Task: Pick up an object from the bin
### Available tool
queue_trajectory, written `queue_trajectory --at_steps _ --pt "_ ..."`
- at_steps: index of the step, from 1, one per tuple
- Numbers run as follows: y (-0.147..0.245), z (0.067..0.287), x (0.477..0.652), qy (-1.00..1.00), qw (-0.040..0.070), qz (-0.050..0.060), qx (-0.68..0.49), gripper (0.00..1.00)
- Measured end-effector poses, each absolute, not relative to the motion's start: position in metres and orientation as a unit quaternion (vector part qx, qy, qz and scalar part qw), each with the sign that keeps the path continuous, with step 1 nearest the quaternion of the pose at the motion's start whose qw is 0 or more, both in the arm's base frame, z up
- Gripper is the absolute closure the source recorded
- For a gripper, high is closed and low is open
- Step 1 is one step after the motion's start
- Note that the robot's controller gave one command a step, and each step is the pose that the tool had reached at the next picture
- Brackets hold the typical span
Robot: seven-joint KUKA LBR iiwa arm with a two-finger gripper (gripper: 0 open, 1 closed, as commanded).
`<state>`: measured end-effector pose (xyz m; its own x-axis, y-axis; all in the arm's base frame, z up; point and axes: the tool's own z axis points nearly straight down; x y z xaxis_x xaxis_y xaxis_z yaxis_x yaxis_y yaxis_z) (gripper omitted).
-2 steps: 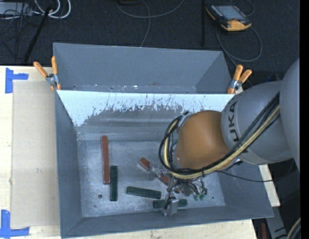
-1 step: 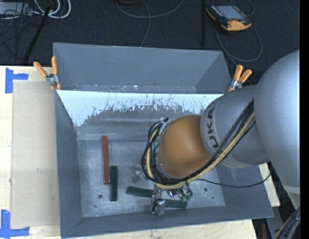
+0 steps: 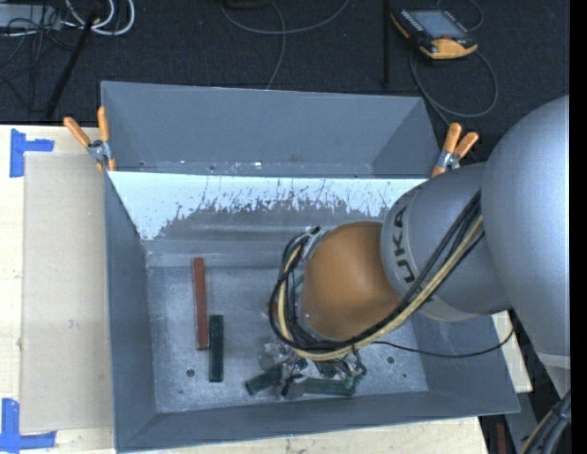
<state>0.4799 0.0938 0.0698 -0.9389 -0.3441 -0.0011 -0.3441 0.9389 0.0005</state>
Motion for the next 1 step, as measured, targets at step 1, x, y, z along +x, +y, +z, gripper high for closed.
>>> queue_trajectory --at_steps 1 --pt "0.0889 0.1723 0.4854 0.982 0.004 0.000 -0.189 1.00"
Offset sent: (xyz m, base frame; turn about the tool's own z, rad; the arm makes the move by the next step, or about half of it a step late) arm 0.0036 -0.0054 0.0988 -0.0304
